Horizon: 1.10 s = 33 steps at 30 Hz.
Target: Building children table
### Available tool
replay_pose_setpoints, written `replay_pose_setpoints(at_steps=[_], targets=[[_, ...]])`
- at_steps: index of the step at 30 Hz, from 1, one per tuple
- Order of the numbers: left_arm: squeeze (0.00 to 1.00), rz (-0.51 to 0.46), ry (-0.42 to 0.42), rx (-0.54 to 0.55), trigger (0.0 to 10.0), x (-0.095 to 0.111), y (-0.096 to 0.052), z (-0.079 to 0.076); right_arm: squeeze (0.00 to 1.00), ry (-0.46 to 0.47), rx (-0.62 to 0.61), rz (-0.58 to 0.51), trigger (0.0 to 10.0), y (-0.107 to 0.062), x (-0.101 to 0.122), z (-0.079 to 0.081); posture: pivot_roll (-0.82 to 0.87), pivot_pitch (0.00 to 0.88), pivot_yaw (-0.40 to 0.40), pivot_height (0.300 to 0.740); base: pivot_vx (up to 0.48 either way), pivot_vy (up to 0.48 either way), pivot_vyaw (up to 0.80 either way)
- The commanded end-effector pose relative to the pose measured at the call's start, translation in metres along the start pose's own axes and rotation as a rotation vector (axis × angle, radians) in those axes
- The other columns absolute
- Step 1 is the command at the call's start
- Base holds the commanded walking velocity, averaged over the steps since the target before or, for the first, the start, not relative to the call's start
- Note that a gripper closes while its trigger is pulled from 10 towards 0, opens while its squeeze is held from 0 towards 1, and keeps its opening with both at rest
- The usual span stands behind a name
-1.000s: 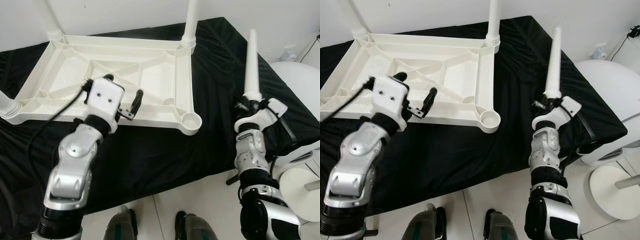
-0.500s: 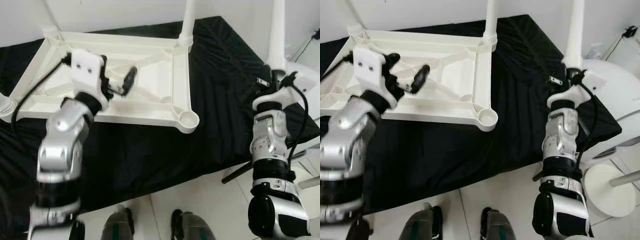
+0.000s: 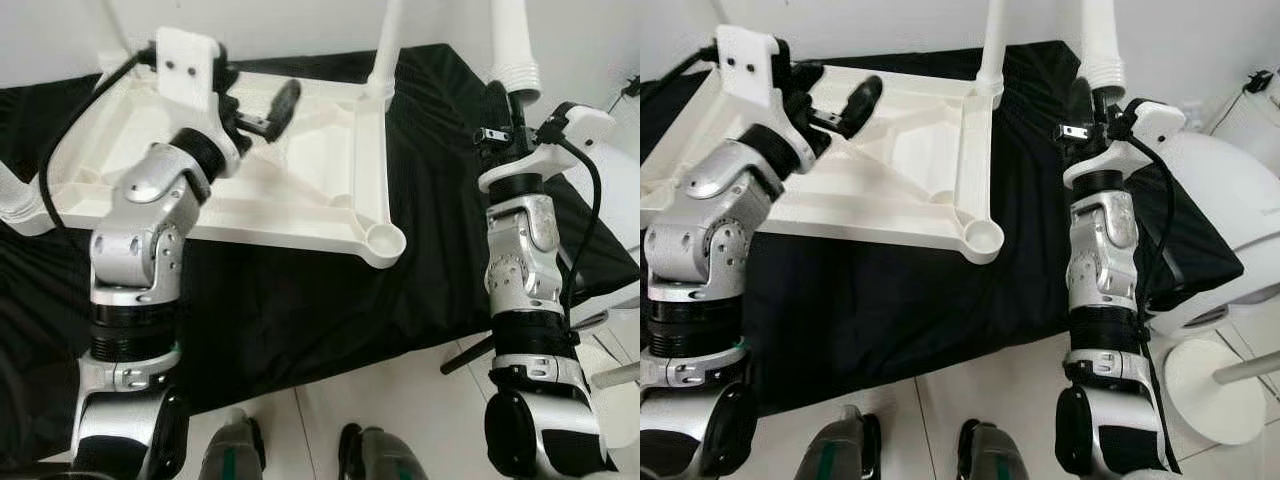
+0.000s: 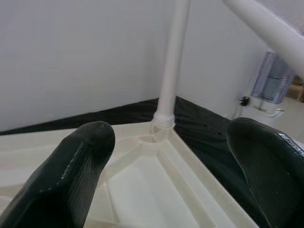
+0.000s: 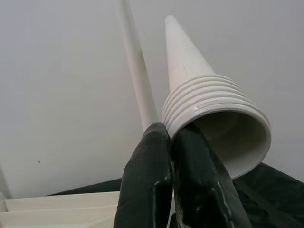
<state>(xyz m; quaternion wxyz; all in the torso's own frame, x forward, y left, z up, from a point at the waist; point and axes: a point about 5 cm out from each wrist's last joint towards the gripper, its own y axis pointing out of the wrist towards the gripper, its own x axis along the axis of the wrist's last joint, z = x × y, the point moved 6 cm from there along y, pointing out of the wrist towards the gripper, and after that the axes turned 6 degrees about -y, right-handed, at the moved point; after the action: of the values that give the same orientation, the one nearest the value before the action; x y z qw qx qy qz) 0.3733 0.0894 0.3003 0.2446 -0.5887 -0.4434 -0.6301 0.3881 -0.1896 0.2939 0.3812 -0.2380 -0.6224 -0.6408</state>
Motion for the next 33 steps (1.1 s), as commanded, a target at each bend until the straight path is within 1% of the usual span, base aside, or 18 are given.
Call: replay_pose_setpoints(at_steps=[1,3,4,5,8,9,13,15,18,21,24,25,26,27,29,30,31,33], targets=[[1.00,0.020,-0.002,-0.137,10.0,-0.001,0.003,-0.021,0.00,-0.026,0.024,-0.074,10.0,0.007,0.019,0.006,0.07,0.052,-0.021,0.740,0.000,0.000,0.00],[1.00,0.028,0.019,-0.159,10.0,-0.001,0.005,-0.025,0.00,-0.032,0.027,-0.087,10.0,0.008,0.023,0.006,0.07,0.051,-0.020,0.740,0.000,0.000,0.00],[0.00,0.038,0.028,-0.176,10.0,-0.003,0.006,-0.029,0.00,-0.049,0.040,-0.121,10.0,0.010,0.032,0.009,0.07,0.050,-0.010,0.740,0.000,0.000,0.00],[0.00,0.038,0.028,-0.176,10.0,-0.003,0.006,-0.029,0.00,-0.049,0.040,-0.121,10.0,0.010,0.032,0.009,0.07,0.050,-0.010,0.740,0.000,0.000,0.00],[0.00,0.057,0.006,-0.195,10.0,-0.005,0.008,-0.032,0.00,-0.097,0.087,-0.198,10.0,0.014,0.052,0.021,0.07,0.052,-0.004,0.740,0.000,0.000,0.00],[0.00,0.057,0.006,-0.195,10.0,-0.005,0.008,-0.032,0.00,-0.097,0.087,-0.198,10.0,0.014,0.052,0.021,0.07,0.052,-0.004,0.740,0.000,0.000,0.00],[0.00,0.069,0.006,-0.196,10.0,-0.008,0.009,-0.032,0.00,-0.114,0.156,-0.236,10.0,0.016,0.061,0.037,0.07,0.056,0.002,0.740,0.000,0.000,0.00],[0.00,0.081,-0.002,-0.203,10.0,-0.010,0.009,-0.033,0.00,-0.121,0.235,-0.248,10.0,0.015,0.062,0.053,0.07,0.058,0.005,0.740,0.000,0.000,0.00],[0.00,0.087,-0.023,-0.207,10.0,-0.011,0.008,-0.034,0.00,-0.134,0.320,-0.210,10.0,0.011,0.051,0.069,0.07,0.059,0.003,0.740,0.000,0.000,0.00],[0.00,0.087,-0.047,-0.213,10.0,-0.010,0.008,-0.035,0.00,-0.131,0.346,-0.187,10.0,0.008,0.045,0.073,0.08,0.062,0.001,0.740,0.000,0.000,0.00],[0.00,0.097,-0.130,-0.248,10.0,-0.007,0.008,-0.039,0.00,-0.125,0.401,-0.132,10.0,0.001,0.030,0.080,0.08,0.064,-0.008,0.740,0.000,0.000,0.00],[0.00,0.097,-0.130,-0.248,10.0,-0.007,0.008,-0.039,0.00,-0.125,0.401,-0.132,10.0,0.001,0.030,0.080,0.08,0.064,-0.008,0.740,0.000,0.000,0.00],[0.00,0.105,-0.188,-0.267,10.0,-0.006,0.009,-0.042,0.00,-0.125,0.417,-0.116,10.0,-0.001,0.025,0.083,0.08,0.066,-0.014,0.740,0.000,0.000,0.00],[0.00,0.105,-0.188,-0.267,10.0,-0.006,0.009,-0.042,0.00,-0.125,0.417,-0.116,10.0,-0.001,0.025,0.083,0.08,0.066,-0.014,0.740,0.000,0.000,0.00],[0.00,0.117,-0.263,-0.298,10.0,-0.006,0.011,-0.047,0.00,-0.121,0.445,-0.093,10.0,-0.004,0.019,0.087,0.08,0.066,-0.018,0.740,0.000,0.000,0.00],[0.00,0.117,-0.263,-0.298,10.0,-0.006,0.011,-0.047,0.00,-0.121,0.445,-0.093,10.0,-0.004,0.019,0.087,0.08,0.066,-0.018,0.740,0.000,0.000,0.00],[0.46,0.111,-0.304,-0.311,10.0,-0.004,0.013,-0.048,0.00,-0.121,0.461,-0.077,10.0,-0.007,0.016,0.088,0.08,0.066,-0.019,0.740,0.000,0.000,0.00],[0.46,0.111,-0.304,-0.311,10.0,-0.004,0.013,-0.048,0.00,-0.121,0.461,-0.077,10.0,-0.007,0.016,0.088,0.08,0.066,-0.019,0.740,0.000,0.000,0.00]])
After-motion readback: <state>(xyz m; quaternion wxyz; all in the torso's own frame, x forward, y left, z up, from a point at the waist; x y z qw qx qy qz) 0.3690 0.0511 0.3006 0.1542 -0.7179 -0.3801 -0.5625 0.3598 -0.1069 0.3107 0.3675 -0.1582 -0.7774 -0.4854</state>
